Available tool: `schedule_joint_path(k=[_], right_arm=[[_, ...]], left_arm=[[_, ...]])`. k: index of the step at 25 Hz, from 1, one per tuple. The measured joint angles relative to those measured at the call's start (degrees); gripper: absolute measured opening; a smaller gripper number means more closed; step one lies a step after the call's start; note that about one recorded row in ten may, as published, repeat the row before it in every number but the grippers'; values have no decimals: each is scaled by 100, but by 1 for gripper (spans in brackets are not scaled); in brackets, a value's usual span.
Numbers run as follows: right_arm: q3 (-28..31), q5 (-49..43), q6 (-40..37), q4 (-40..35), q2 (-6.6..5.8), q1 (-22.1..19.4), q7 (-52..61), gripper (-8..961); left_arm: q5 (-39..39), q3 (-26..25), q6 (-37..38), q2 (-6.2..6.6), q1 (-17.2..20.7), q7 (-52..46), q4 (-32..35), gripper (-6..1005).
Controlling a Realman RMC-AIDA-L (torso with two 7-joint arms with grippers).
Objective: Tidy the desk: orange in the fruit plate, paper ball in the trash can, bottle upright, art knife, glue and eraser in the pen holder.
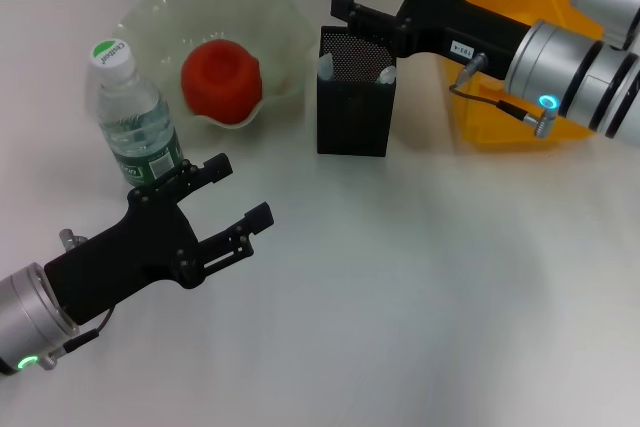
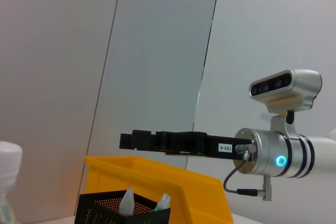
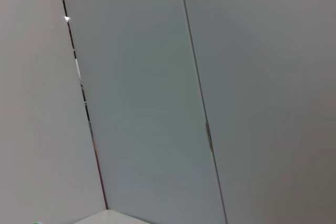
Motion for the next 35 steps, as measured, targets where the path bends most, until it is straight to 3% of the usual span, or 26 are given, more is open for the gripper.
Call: schedule_joint_path(k=[7,12,13,15,18,20,22,26,28,35], right_arm=[[37,10,-399,-240,-26,-269,151,752],[-22,-33,-1559,-820,-64,-929,497,753],[-36,-171,-2094,-1087,-77,-1247,603,753],[-37,-304,-2382,-1209,-90,-1391,655,754],[-7,-1105,-3387,-1538,-201,-1813,756,754],[7,-1294,-3528,-1564,-228,-1846,775,755],[30,-1823,-3765,-1575,-294,-1904,860,755],[40,-2464,-3480,-1505,-315,-1978,919,756],[38,-2524,-3068,-1439,-258,-2027,1012,756],[-19,-2580,-2957,-1437,-184,-1997,1011,758]], left_arm=[[8,22,-1,4,-18,0,16,781],[55,124,-9,27,-66,-23,65,781],[55,124,-9,27,-66,-23,65,781],[59,201,-7,30,-72,-48,104,781],[62,623,34,43,-76,-228,312,781],[63,1144,50,53,-77,-585,628,781],[63,1316,52,59,-76,-687,729,782],[80,1739,101,157,-74,-952,1013,781],[80,1739,101,157,-74,-952,1013,781],[207,1794,46,183,-203,-1220,1170,790]])
